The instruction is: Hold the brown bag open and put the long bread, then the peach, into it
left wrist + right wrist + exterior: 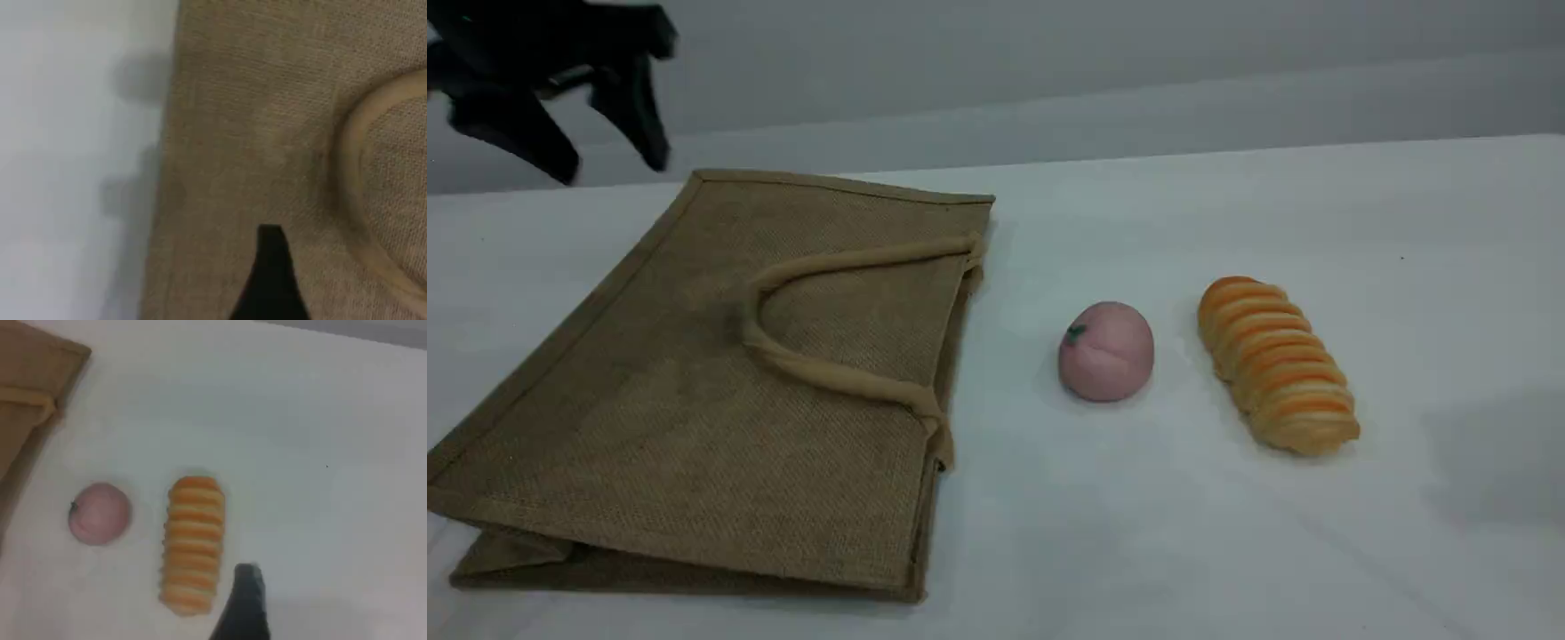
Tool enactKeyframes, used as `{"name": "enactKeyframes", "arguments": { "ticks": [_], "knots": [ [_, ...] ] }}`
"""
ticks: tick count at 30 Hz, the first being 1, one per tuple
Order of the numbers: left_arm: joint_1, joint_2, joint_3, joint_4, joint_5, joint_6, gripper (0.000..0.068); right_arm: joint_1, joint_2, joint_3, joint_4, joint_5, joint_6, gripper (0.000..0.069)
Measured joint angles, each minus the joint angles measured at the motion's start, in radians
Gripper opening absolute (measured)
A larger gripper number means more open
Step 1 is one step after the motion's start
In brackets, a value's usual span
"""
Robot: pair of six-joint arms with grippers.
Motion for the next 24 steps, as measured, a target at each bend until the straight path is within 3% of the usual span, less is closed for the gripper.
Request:
{"name": "enactKeyframes", "arguments": {
  "ticks": [7, 24],
  "knots": [
    [-0.034, 0.132, -0.073, -0.004, 0.018, -0.031, 0.0498, 0.000, -0.001, 0.000, 0.000, 0.000, 0.000, 0.0573],
    [-0.041, 0.323, -0.194, -0.031, 0.033, -0.074, 0.0498, 0.000, -0.001, 0.000, 0.000, 0.002, 0.000, 0.0573]
  ]
}}
